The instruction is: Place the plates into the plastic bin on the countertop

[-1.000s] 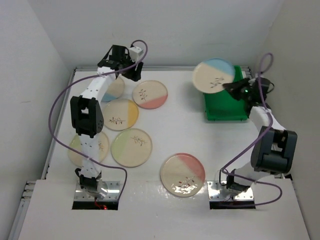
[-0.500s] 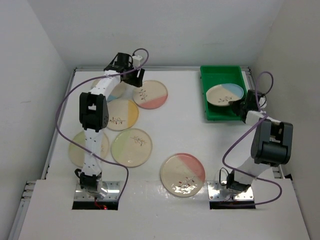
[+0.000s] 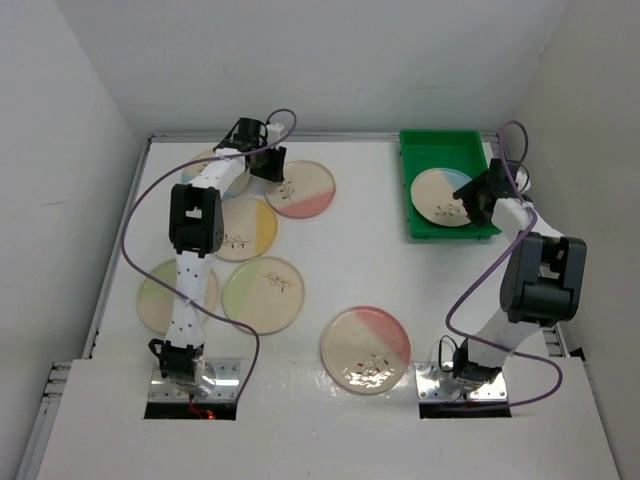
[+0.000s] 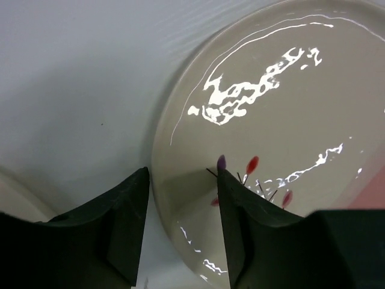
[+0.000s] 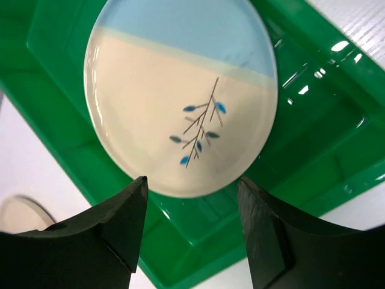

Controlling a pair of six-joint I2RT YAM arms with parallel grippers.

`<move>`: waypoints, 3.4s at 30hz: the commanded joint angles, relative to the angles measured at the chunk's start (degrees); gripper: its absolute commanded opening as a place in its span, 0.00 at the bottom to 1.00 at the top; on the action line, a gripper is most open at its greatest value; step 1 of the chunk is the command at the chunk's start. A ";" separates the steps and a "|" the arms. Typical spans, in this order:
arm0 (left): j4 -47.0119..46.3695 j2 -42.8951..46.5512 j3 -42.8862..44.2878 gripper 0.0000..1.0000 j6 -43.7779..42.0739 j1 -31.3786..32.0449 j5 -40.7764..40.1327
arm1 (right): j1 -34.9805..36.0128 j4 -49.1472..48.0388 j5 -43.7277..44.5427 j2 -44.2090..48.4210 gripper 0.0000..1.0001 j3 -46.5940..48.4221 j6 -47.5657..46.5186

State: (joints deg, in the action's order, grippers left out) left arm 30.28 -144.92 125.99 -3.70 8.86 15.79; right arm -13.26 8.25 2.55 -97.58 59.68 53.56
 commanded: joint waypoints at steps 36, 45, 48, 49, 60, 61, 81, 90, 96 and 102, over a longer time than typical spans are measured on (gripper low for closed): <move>7.16 14.06 -3.65 0.00 -22.14 10.47 13.83 | 25.73 -12.98 -45.87 -32.14 0.66 22.15 -16.83; 4.70 12.12 -3.65 0.00 -20.20 10.47 12.16 | 24.95 -19.76 -46.14 -28.38 0.00 16.88 -11.29; 4.18 12.82 -2.25 0.00 -18.88 9.25 10.84 | 23.72 -19.51 -44.66 -23.28 0.00 16.34 -11.63; 4.17 12.82 -2.24 0.05 -18.19 8.37 10.32 | 23.02 -19.07 -44.30 -22.23 0.00 16.43 -11.81; 4.17 19.23 -4.17 0.61 -10.54 -2.44 6.98 | 8.96 -33.02 -26.21 3.59 0.00 1.25 4.34; 4.17 19.76 -5.57 0.61 -10.53 -3.14 6.97 | 6.86 -34.43 -20.71 4.50 0.00 -3.99 7.06; 8.92 27.40 -25.88 0.81 -11.94 -13.08 1.43 | -2.74 -40.25 -7.29 2.40 0.04 -16.27 15.35; 8.92 30.05 -31.15 0.81 -11.94 -17.39 -0.85 | -2.74 -5.17 -2.74 -4.36 0.51 -1.62 6.48; 10.14 27.24 -31.16 0.81 -11.42 -19.76 -2.87 | -2.65 4.84 0.00 -7.01 0.54 3.95 0.85; 12.25 21.19 -29.59 0.67 -11.41 -20.29 0.10 | -0.02 10.45 4.30 -5.43 0.66 6.94 -5.39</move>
State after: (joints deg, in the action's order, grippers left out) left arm 40.23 -120.25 95.33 -15.75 -10.59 14.15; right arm -15.09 12.25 3.05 -104.97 64.10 53.28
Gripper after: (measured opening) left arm 0.689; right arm 0.638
